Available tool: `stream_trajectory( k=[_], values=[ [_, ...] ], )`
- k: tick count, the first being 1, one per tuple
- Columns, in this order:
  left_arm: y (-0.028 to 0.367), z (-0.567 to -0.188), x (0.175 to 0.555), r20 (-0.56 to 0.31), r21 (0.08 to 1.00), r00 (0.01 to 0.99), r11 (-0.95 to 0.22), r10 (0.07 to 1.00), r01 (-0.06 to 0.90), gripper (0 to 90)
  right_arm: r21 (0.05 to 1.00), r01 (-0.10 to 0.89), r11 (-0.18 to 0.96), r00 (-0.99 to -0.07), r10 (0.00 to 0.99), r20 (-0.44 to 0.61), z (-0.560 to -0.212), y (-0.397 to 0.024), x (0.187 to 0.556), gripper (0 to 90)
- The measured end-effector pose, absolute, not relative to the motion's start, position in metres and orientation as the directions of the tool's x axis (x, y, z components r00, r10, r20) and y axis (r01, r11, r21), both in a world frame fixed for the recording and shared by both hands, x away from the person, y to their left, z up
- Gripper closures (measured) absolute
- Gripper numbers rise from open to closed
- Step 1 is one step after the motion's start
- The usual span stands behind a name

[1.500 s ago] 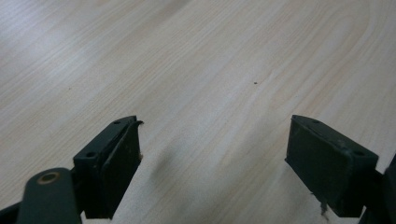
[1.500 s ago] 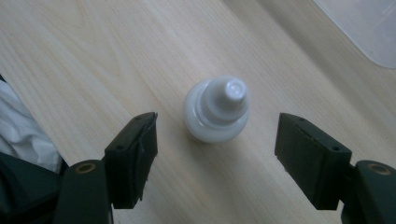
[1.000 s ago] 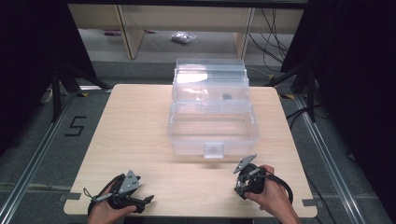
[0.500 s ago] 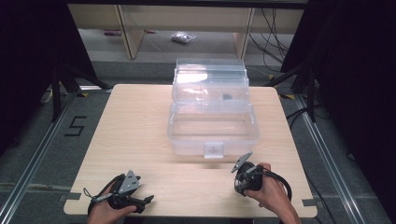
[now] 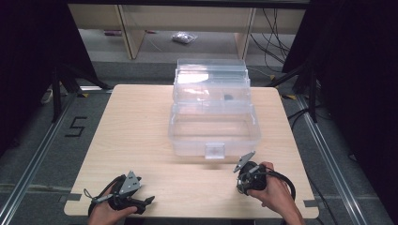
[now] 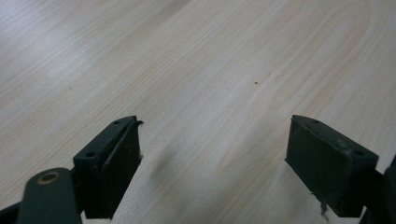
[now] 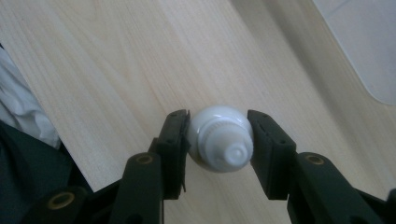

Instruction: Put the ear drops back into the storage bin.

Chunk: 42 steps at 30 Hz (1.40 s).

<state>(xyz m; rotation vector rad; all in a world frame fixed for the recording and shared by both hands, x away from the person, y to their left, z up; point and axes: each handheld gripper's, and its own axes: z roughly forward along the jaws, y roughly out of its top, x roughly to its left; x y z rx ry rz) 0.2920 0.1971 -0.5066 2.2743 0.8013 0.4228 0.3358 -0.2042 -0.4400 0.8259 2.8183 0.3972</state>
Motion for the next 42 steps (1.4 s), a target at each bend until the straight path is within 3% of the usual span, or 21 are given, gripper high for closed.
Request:
stream_trajectory(
  k=[42],
  values=[
    [0.197, -0.507, 0.293, 0.084, 0.692, 0.758, -0.586, 0.646, 0.422, 17.3, 0.334, 0.438, 0.835, -0.860, 0.497, -0.116, -0.376, -0.204, 0.369, 60.2]
  ],
)
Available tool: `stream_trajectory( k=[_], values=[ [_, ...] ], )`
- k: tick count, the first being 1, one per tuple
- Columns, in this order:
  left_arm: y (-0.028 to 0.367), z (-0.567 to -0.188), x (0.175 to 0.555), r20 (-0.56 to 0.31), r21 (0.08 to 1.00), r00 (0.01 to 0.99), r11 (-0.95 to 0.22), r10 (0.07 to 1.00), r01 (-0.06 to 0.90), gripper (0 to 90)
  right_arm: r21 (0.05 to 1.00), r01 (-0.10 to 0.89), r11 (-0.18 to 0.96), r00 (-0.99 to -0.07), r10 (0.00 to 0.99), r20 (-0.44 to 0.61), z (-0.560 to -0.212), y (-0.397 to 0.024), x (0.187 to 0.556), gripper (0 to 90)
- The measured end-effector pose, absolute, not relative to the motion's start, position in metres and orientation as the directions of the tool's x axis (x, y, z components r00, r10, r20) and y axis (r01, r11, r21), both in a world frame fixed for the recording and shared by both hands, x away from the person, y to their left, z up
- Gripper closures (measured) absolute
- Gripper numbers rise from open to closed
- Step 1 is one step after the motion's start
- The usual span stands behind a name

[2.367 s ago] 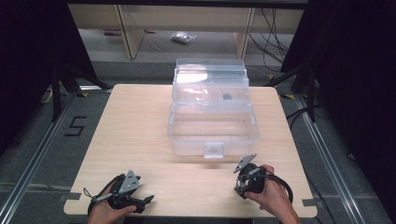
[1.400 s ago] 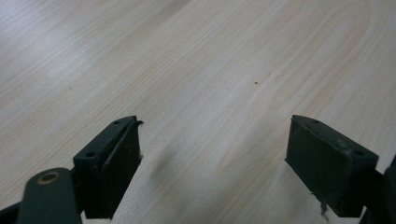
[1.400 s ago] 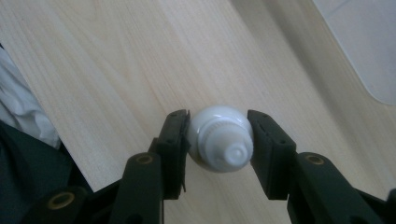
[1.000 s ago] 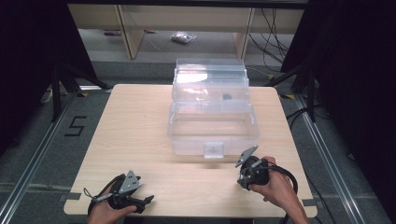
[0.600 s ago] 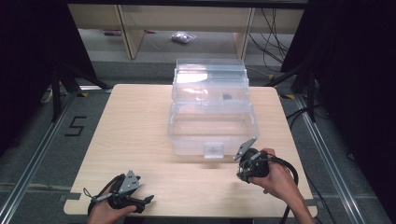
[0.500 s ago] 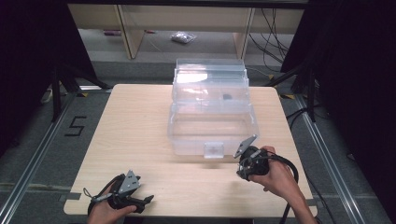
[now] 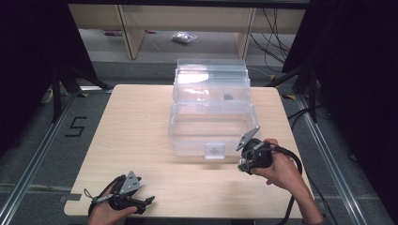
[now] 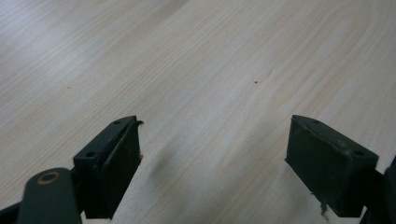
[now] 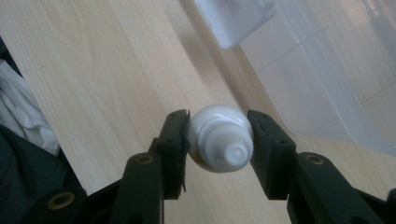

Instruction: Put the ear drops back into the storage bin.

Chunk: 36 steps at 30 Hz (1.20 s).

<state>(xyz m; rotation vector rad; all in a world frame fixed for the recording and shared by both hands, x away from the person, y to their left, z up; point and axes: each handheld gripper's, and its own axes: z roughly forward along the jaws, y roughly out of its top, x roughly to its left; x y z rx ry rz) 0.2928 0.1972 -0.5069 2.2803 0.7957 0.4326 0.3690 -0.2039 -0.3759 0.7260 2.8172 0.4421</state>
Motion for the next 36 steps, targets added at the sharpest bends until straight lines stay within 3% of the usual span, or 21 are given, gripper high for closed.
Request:
stream_trajectory(
  k=[25, 36],
  values=[
    [0.198, -0.507, 0.293, 0.085, 0.691, 0.760, -0.588, 0.644, 0.421, 17.3, 0.328, 0.479, 0.815, -0.839, 0.535, -0.104, -0.333, -0.212, 0.404, 60.2],
    [0.197, -0.507, 0.293, 0.084, 0.691, 0.760, -0.587, 0.644, 0.421, 17.3, 0.320, 0.511, 0.798, -0.817, 0.566, -0.107, -0.323, -0.218, 0.437, 60.2]
  ],
)
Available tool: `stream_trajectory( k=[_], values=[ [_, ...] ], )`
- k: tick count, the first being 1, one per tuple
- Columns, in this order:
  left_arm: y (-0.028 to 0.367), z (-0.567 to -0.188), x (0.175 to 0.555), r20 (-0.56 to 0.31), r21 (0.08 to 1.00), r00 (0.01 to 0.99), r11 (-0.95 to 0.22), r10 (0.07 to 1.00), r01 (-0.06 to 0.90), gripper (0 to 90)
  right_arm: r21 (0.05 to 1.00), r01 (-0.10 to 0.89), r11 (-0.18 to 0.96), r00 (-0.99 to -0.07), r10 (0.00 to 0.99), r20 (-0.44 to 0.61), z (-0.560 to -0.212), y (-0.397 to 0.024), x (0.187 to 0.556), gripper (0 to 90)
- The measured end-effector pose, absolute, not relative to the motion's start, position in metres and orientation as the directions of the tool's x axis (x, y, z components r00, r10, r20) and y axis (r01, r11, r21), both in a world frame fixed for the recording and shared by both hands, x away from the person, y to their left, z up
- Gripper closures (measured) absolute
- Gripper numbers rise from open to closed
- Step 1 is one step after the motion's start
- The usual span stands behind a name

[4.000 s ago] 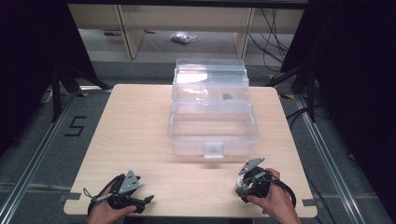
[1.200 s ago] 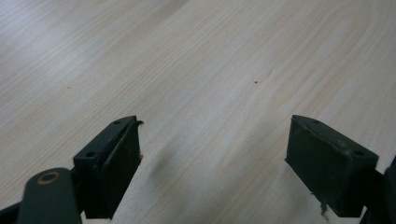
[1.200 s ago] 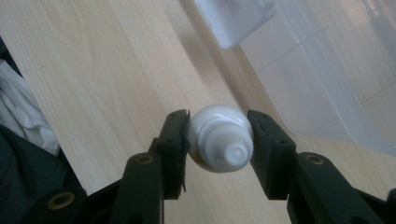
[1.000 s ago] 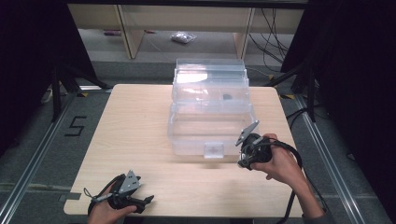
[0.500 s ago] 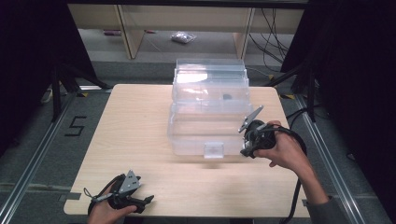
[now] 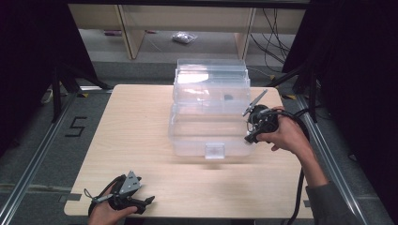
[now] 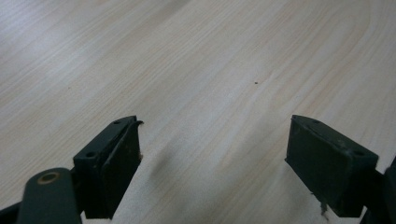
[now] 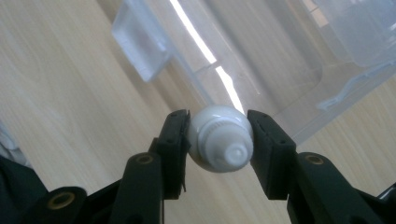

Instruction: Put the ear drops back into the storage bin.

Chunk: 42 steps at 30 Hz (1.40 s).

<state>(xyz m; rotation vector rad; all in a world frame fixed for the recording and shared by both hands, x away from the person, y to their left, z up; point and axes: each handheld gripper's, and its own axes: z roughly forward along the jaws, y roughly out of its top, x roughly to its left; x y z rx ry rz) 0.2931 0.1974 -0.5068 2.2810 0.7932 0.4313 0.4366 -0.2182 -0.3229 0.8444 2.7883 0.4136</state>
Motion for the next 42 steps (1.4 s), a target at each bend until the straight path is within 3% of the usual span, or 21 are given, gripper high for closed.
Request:
stream_trajectory(
  k=[19, 23, 42],
  values=[
    [0.198, -0.507, 0.293, 0.085, 0.690, 0.761, -0.589, 0.643, 0.420, 17.3, 0.281, 0.594, 0.754, -0.770, 0.634, -0.071, -0.345, -0.216, 0.490, 60.2],
    [0.200, -0.505, 0.294, 0.105, 0.666, 0.779, -0.625, 0.618, 0.407, 17.3, 0.266, 0.602, 0.753, -0.768, 0.637, -0.066, -0.349, -0.215, 0.496, 60.2],
    [0.198, -0.507, 0.293, 0.082, 0.691, 0.762, -0.588, 0.642, 0.421, 17.2, 0.185, 0.668, 0.721, -0.727, 0.685, -0.043, -0.383, -0.212, 0.522, 60.2]
  ],
)
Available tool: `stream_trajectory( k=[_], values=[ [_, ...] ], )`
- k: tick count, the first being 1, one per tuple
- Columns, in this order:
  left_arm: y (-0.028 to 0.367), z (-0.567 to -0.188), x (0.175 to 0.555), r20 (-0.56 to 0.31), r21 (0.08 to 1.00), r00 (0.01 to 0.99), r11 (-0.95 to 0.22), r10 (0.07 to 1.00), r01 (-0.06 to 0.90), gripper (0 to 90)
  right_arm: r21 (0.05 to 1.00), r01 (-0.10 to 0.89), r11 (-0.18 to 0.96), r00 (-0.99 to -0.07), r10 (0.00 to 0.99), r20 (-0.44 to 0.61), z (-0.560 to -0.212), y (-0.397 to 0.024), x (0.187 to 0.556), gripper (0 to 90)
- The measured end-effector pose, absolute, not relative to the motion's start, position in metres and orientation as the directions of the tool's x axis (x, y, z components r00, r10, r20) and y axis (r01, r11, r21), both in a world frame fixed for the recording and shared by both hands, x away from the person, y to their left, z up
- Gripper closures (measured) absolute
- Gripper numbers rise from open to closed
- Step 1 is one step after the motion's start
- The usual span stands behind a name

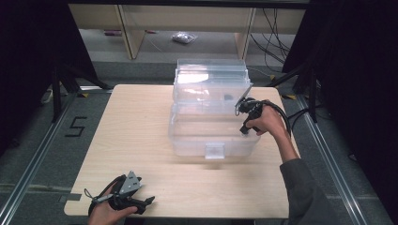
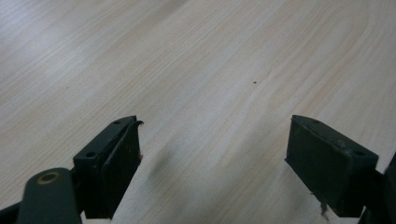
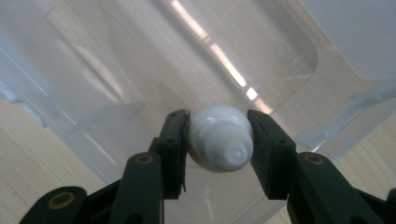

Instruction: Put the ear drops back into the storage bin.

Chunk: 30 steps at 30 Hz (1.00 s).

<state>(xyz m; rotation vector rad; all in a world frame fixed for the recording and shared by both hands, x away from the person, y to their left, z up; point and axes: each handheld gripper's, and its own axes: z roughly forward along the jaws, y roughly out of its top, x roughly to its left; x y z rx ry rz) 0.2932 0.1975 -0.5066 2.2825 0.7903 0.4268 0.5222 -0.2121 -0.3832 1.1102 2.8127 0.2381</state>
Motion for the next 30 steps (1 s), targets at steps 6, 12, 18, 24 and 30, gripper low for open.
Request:
stream_trajectory(
  k=[6, 12, 18, 24, 30],
  values=[
    [0.197, -0.507, 0.293, 0.073, 0.693, 0.757, -0.579, 0.649, 0.430, 17.2, 0.163, 0.678, 0.716, -0.722, 0.691, -0.035, -0.391, -0.210, 0.528, 60.2],
    [0.197, -0.507, 0.293, 0.071, 0.693, 0.757, -0.578, 0.650, 0.431, 17.2, 0.163, 0.682, 0.713, -0.720, 0.694, -0.020, -0.400, -0.209, 0.531, 60.2],
    [0.197, -0.507, 0.293, 0.072, 0.693, 0.758, -0.579, 0.649, 0.430, 17.2, 0.159, 0.683, 0.713, -0.721, 0.693, -0.008, -0.409, -0.209, 0.533, 60.2],
    [0.197, -0.507, 0.293, 0.073, 0.693, 0.758, -0.580, 0.648, 0.428, 17.3, 0.151, 0.694, 0.704, -0.712, 0.702, -0.008, -0.412, -0.206, 0.535, 60.2],
    [0.197, -0.507, 0.292, 0.073, 0.693, 0.758, -0.579, 0.648, 0.429, 17.2, 0.126, 0.720, 0.682, -0.688, 0.726, -0.001, -0.415, -0.204, 0.536, 60.2]
  ],
)
